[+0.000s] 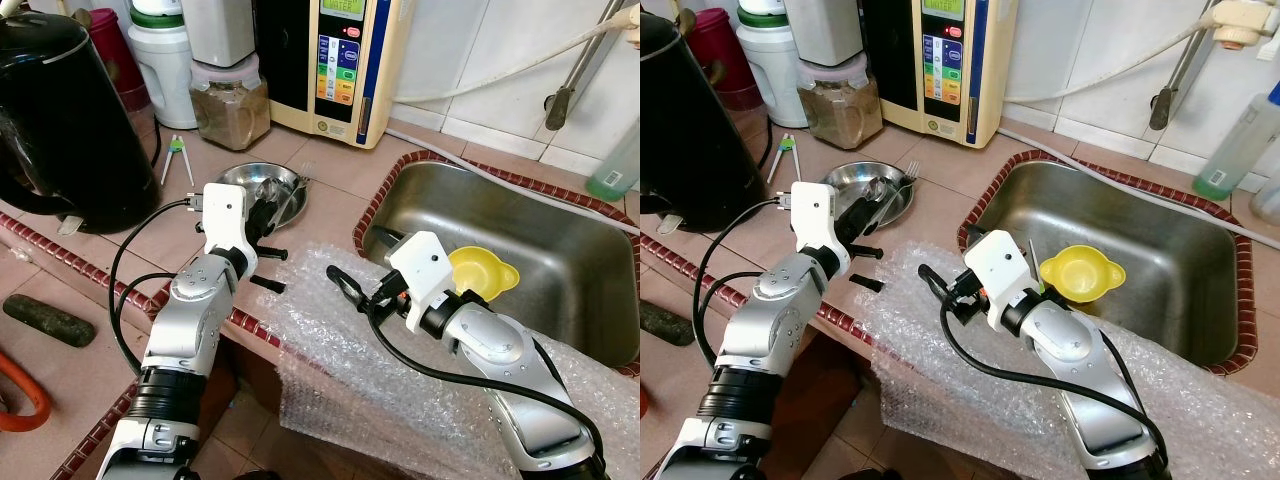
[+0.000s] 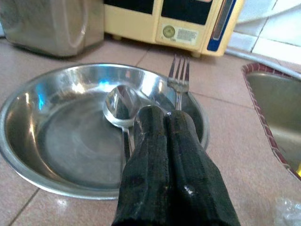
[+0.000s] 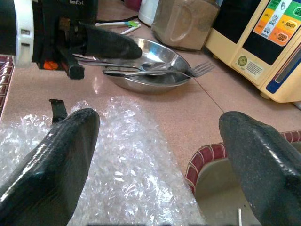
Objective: Kitchen organization
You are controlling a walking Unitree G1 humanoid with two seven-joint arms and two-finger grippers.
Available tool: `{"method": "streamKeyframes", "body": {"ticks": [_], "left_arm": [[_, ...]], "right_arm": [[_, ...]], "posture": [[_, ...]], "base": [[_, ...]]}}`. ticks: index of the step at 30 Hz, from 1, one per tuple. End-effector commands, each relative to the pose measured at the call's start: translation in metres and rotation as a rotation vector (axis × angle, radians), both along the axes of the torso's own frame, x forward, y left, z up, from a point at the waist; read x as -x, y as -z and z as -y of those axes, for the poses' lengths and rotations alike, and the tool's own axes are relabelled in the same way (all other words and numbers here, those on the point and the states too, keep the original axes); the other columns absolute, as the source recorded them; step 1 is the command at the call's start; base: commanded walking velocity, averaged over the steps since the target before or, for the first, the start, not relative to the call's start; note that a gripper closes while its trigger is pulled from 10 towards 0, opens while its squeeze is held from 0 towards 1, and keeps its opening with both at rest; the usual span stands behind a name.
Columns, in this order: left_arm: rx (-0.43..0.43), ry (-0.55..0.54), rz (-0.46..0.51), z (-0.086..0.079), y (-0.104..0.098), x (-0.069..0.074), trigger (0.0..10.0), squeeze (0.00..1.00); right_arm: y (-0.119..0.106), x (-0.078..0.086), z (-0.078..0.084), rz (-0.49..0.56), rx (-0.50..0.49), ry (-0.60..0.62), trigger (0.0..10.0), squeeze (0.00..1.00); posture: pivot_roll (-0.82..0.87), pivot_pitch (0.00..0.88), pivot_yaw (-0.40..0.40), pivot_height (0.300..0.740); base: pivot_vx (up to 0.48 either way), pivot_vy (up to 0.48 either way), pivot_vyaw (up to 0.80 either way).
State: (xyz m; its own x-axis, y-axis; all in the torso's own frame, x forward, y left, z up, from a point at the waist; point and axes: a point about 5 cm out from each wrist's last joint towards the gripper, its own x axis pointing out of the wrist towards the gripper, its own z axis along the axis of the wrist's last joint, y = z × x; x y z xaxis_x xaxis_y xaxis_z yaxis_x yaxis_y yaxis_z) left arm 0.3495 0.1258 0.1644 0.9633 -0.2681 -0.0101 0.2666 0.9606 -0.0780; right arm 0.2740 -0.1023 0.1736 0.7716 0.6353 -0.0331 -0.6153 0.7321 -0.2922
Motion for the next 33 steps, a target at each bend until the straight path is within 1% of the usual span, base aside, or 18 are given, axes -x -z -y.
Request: {"method": "streamKeyframes", "body": {"ticks": [1, 2, 3, 4, 9, 12, 14, 16, 17, 18, 19, 20, 21, 22, 24, 28, 31, 33], "left_arm": [[-0.005, -0.026, 0.083, -0.001, -0.013, 0.0, 0.0, 0.0], [-0.017, -0.043, 0.138, -0.002, -0.019, 0.0, 0.0, 0.0], [-0.017, -0.043, 0.138, -0.002, -0.019, 0.0, 0.0, 0.0], [-0.03, -0.051, 0.194, -0.003, -0.025, 0.002, 0.0, 0.0], [-0.029, -0.072, 0.342, -0.003, -0.041, 0.01, 0.0, 0.0], [-0.075, -0.059, 0.387, 0.0, -0.042, 0.013, 0.0, 0.0], [-0.143, -0.028, 0.499, 0.007, -0.049, 0.021, 0.0, 0.0], [-0.166, -0.021, 0.521, 0.009, -0.051, 0.022, 0.0, 0.0], [-0.187, -0.003, 0.558, 0.014, -0.053, 0.025, 0.0, 0.0], [-0.187, -0.003, 0.558, 0.014, -0.053, 0.025, 0.0, 0.0], [-0.182, 0.053, 0.572, 0.023, -0.053, 0.029, 0.0, 0.0], [-0.182, 0.053, 0.572, 0.023, -0.053, 0.029, 0.0, 0.0], [-0.158, 0.129, 0.565, 0.034, -0.051, 0.032, 0.0, 0.0], [-0.158, 0.129, 0.565, 0.034, -0.051, 0.032, 0.0, 0.0], [-0.086, 0.212, 0.539, 0.046, -0.049, 0.036, 0.0, 0.0], [-0.029, 0.279, 0.532, 0.056, -0.047, 0.041, 0.0, 0.0], [-0.015, 0.326, 0.518, 0.061, -0.046, 0.044, 0.0, 0.0], [-0.002, 0.32, 0.487, 0.061, -0.043, 0.043, 0.0, 0.0]], "right_arm": [[0.0, -0.002, 0.002, 0.008, 0.017, 0.008, 10.0, 0.0], [0.0, -0.002, 0.002, 0.011, 0.021, 0.01, 10.0, 0.0], [0.0, -0.002, 0.002, 0.011, 0.021, 0.01, 10.0, 0.0], [0.0, -0.002, 0.002, 0.012, 0.021, 0.011, 10.0, 0.0], [0.001, -0.003, 0.002, 0.013, 0.026, 0.012, 10.0, 0.0], [0.001, -0.004, 0.002, 0.018, 0.024, 0.016, 10.0, 0.0], [0.0, -0.005, 0.001, 0.023, 0.021, 0.02, 10.0, 0.0], [0.0, -0.005, 0.001, 0.024, 0.02, 0.021, 10.0, 0.0], [0.0, -0.005, 0.001, 0.024, 0.02, 0.023, 10.0, 0.0], [0.0, -0.005, 0.001, 0.024, 0.02, 0.023, 10.0, 0.0], [-0.001, -0.006, 0.002, 0.029, 0.018, 0.032, 10.0, 0.0], [-0.001, -0.006, 0.002, 0.029, 0.018, 0.032, 10.0, 0.0], [-0.002, -0.008, 0.003, 0.037, 0.012, 0.049, 10.0, 0.0], [-0.002, -0.008, 0.003, 0.037, 0.012, 0.049, 10.0, 0.0], [-0.006, -0.012, 0.007, 0.054, -0.015, 0.094, 10.0, 0.0], [-0.015, -0.023, 0.021, 0.072, -0.106, 0.211, 10.0, 0.0], [-0.019, -0.026, 0.026, 0.061, -0.171, 0.254, 10.0, 0.0], [-0.02, -0.028, 0.03, 0.058, -0.188, 0.276, 10.0, 0.0]], "posture": [[0.0, 0.071, -0.022, 0.74], [0.0, 0.071, -0.023, 0.74], [0.0, 0.071, -0.023, 0.74], [0.0, 0.071, -0.023, 0.74], [0.0, 0.072, -0.027, 0.74], [0.0, 0.072, -0.027, 0.74], [0.0, 0.073, -0.028, 0.74], [0.0, 0.073, -0.029, 0.74], [0.0, 0.073, -0.03, 0.74], [0.0, 0.073, -0.03, 0.74], [0.0, 0.074, -0.03, 0.74], [0.0, 0.074, -0.03, 0.74], [0.0, 0.073, -0.03, 0.74], [0.0, 0.073, -0.03, 0.74], [0.0, 0.073, -0.029, 0.74], [0.0, 0.074, -0.025, 0.74], [0.0, 0.074, -0.024, 0.74], [0.0, 0.074, -0.022, 0.74]], "base": [[0.0, 0.0, 0.0], [0.0, 0.0, 0.0], [0.0, 0.0, 0.0], [0.0, 0.0, 0.0], [0.0, 0.0, 0.0], [0.0, 0.0, 0.0], [0.0, 0.0, 0.0], [0.0, 0.0, 0.0], [0.0, 0.0, 0.0], [0.0, 0.0, 0.0], [0.0, 0.0, 0.0], [0.0, 0.0, 0.0], [0.0, 0.0, 0.0], [0.0, 0.0, 0.0], [0.0, 0.0, 0.0], [0.0, 0.0, 0.0], [0.0, 0.0, 0.0], [0.0, 0.0, 0.0]]}}
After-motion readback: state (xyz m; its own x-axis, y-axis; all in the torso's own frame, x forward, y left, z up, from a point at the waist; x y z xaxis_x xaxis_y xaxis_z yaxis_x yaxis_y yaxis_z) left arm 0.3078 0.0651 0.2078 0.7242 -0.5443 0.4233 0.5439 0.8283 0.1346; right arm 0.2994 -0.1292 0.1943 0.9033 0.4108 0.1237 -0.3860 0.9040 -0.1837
